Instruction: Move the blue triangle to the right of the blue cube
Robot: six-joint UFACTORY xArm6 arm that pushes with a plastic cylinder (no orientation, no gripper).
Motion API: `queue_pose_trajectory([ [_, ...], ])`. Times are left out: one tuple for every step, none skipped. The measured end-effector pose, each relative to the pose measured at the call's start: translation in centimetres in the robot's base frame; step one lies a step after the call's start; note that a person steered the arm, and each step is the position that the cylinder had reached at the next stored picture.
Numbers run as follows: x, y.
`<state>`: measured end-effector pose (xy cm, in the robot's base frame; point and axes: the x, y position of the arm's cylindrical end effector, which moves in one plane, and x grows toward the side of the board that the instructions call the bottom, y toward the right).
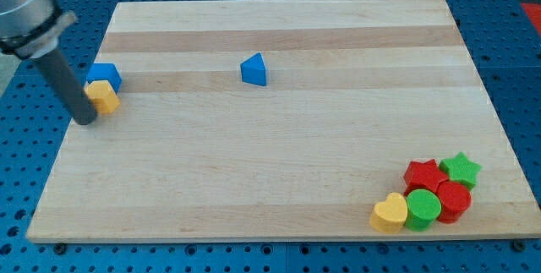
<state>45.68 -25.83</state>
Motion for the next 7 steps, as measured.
queue_pose_trajectory([
  [0.4, 9.9],
  [-2.3, 19.7],
  [-6.6, 27.1],
  [-8.0, 28.1],
  [-7.9, 22.8],
  [-7.9, 15.4],
  [-7.1, 10.2],
])
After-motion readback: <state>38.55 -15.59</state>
